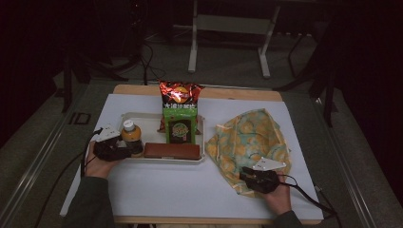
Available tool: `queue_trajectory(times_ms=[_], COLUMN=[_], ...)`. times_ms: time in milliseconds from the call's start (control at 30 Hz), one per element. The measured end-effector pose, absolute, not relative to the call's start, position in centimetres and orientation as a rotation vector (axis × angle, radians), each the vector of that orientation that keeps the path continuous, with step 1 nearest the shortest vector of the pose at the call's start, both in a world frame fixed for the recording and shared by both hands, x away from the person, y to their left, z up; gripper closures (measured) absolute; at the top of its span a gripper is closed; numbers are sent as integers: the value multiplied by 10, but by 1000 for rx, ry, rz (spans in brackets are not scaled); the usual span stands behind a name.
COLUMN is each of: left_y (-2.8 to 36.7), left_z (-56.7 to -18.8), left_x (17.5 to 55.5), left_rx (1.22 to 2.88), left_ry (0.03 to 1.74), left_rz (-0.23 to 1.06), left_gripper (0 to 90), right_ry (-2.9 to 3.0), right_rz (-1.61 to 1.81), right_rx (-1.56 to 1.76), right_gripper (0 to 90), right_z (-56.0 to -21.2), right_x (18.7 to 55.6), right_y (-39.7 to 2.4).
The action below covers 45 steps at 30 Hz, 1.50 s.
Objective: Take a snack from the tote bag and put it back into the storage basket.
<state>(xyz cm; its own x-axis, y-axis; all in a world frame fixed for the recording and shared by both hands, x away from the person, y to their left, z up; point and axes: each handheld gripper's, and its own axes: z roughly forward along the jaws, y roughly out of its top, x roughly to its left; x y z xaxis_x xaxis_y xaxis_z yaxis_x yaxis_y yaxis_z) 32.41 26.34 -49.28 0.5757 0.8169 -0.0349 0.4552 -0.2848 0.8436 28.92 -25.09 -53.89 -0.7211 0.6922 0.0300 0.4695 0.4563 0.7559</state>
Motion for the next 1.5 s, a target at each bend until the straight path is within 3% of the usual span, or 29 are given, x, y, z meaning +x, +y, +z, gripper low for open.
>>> queue_trajectory(times_ms=[300,500,600,1500], left_y=[264,263,259,223], left_z=[-494,-489,-484,-468], left_x=[321,321,319,315], left_rx=[1900,1858,1843,1679], left_ry=[1046,1117,1135,1426], left_rz=[511,520,554,700], left_gripper=[338,213,201,252], right_ry=[2427,2427,2427,2428], right_rz=[1127,1128,1128,1129], right_rx=[994,994,993,994], right_gripper=[650,649,649,647], right_z=[-539,-539,-539,-539], right_x=[289,289,289,289], right_y=[-251,-251,-251,-251])
